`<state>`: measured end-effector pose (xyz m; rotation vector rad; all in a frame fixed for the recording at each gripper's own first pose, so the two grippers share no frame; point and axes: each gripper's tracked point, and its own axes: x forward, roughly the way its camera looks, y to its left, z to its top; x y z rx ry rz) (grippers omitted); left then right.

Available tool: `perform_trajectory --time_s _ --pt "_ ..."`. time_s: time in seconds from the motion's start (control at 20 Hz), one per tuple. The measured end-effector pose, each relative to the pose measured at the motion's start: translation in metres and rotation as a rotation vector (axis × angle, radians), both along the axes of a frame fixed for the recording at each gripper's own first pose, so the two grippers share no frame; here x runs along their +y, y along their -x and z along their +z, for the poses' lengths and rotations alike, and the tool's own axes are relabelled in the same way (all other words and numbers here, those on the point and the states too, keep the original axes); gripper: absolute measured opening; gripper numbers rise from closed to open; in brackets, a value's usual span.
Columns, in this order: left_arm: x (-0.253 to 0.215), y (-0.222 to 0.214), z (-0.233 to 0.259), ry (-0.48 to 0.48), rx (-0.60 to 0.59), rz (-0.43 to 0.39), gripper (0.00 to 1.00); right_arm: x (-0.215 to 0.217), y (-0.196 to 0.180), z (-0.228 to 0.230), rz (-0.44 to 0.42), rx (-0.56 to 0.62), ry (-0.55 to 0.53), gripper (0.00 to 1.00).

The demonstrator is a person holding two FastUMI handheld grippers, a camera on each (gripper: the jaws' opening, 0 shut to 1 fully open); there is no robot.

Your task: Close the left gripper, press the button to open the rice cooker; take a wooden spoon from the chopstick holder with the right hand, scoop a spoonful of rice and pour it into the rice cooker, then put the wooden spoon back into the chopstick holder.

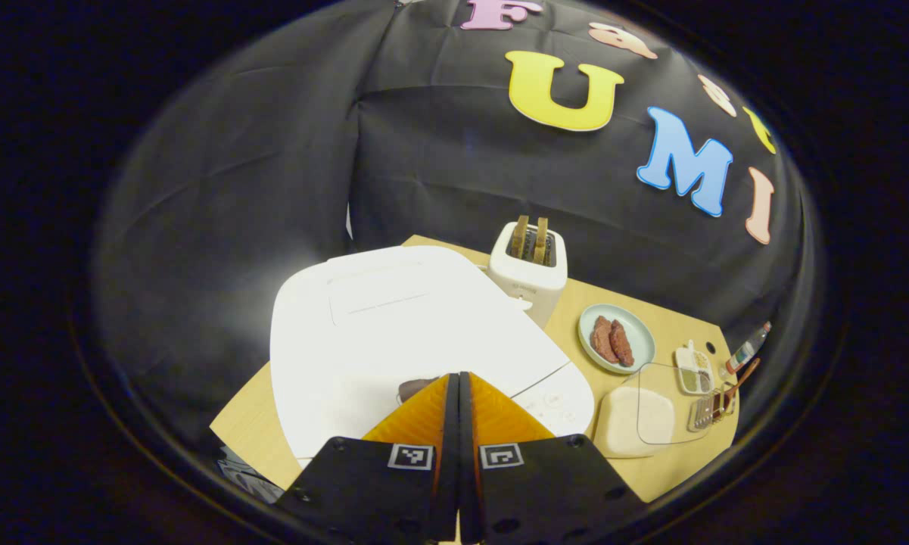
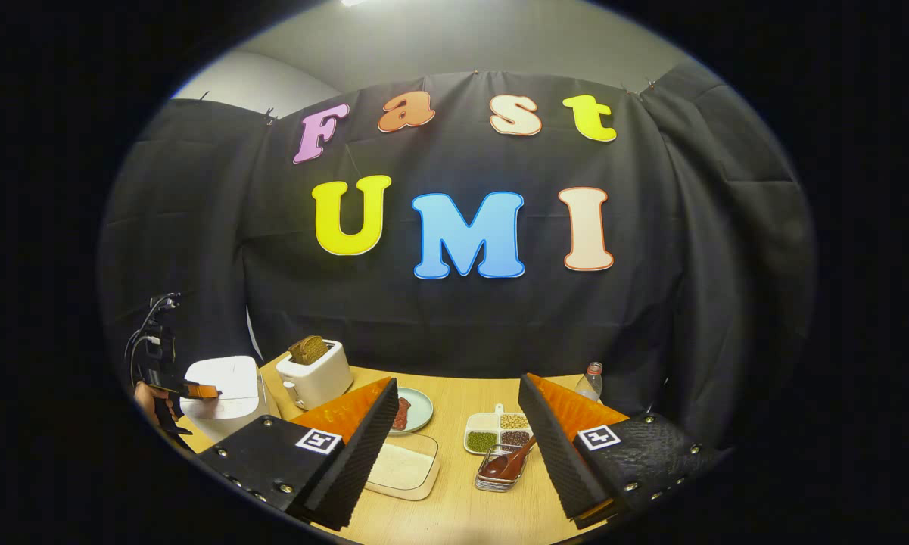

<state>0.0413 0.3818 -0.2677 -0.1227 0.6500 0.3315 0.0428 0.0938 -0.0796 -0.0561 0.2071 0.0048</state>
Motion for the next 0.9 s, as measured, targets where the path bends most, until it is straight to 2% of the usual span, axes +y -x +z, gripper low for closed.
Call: perform_trajectory --time_s 0.15,0.2,0.35,0.4,0.55,0.6,0.8,0.9 --pt "0.002 0.003 0.006 0.028 -0.016 0.031 0.07 0.003 -0.004 -0.001 0.007 -0.001 -0.01 0.97" --pt "0.004 0.002 0.015 0.016 -0.047 0.041 0.1 0.004 -0.005 -0.001 0.01 -0.002 -0.012 0.97" --pt "0.003 -0.008 0.072 -0.042 -0.223 0.061 0.12 0.008 -0.006 0.0 0.029 -0.008 -0.01 0.97" --pt "-0.002 -0.007 0.098 -0.062 -0.287 0.057 0.41 0.01 -0.007 0.0 0.034 -0.009 -0.009 0.97" --pt "-0.012 -0.006 0.161 -0.165 -0.414 0.054 0.81 0.01 -0.009 0.001 0.041 -0.015 -0.018 0.97" --pt "-0.022 -0.005 0.176 -0.171 -0.438 0.033 0.89 0.01 -0.009 0.003 0.042 -0.019 -0.022 0.98" --pt "-0.067 0.004 0.213 -0.184 -0.522 -0.036 0.92 0.005 -0.011 0.005 0.043 -0.033 -0.026 0.98" --pt "-0.096 0.009 0.218 -0.166 -0.555 -0.069 0.89 -0.001 -0.012 0.005 0.037 -0.042 -0.028 0.97"
